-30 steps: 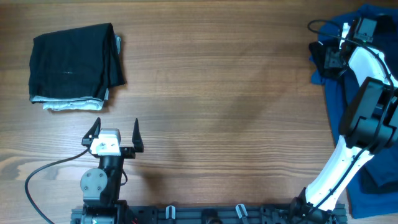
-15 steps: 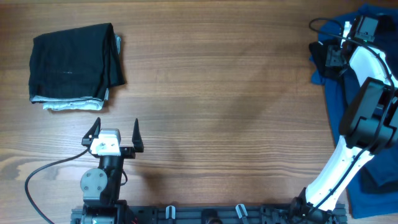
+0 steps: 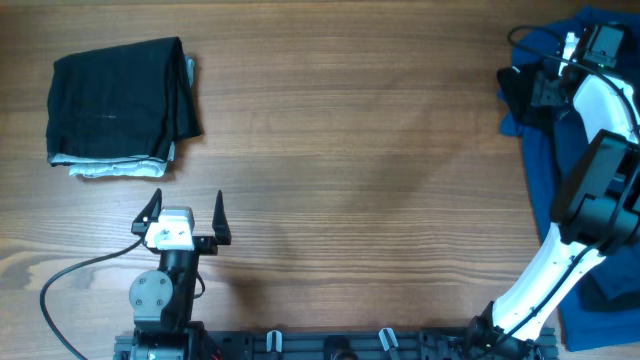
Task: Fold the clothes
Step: 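Reach the right gripper into the clothes pile and grasp the blue shorts, then pull the blue shorts left and lay them flat mid-table with right gripper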
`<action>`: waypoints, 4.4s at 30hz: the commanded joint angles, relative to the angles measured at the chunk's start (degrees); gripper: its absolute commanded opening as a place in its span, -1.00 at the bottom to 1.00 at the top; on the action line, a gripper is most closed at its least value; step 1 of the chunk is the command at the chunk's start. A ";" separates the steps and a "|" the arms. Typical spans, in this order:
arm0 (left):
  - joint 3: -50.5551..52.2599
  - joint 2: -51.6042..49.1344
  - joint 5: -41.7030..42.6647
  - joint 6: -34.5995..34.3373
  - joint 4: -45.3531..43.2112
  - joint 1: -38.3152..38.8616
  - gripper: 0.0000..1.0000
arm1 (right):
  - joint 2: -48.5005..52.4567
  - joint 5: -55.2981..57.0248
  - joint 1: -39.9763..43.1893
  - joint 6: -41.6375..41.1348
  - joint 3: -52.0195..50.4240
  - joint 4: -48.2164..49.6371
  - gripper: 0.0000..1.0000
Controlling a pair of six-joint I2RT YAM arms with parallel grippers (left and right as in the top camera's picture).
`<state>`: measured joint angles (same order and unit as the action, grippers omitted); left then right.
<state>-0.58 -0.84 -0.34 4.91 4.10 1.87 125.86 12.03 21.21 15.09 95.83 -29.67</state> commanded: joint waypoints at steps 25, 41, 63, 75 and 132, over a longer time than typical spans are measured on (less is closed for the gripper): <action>0.26 0.35 0.48 0.83 0.04 0.26 0.99 | -1.53 -3.06 2.01 -0.13 -5.42 3.98 0.11; 0.26 0.35 0.48 0.85 0.04 0.26 0.99 | -9.46 -3.13 1.70 -0.31 -3.10 3.28 -0.92; 0.26 0.35 0.48 0.83 0.04 0.26 1.00 | -7.15 -25.55 -51.71 -20.20 -3.50 1.84 -0.72; 0.26 0.35 0.48 0.83 0.04 0.26 0.99 | -8.68 -15.69 -56.35 -27.02 -2.89 6.54 -0.79; 0.26 0.35 0.48 0.83 0.04 0.26 0.99 | -14.53 -13.60 -53.90 -31.65 -6.99 -27.36 -0.67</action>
<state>-0.58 -0.84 -0.34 4.91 4.10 1.87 109.95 -11.44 -32.45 -17.82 92.23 -56.47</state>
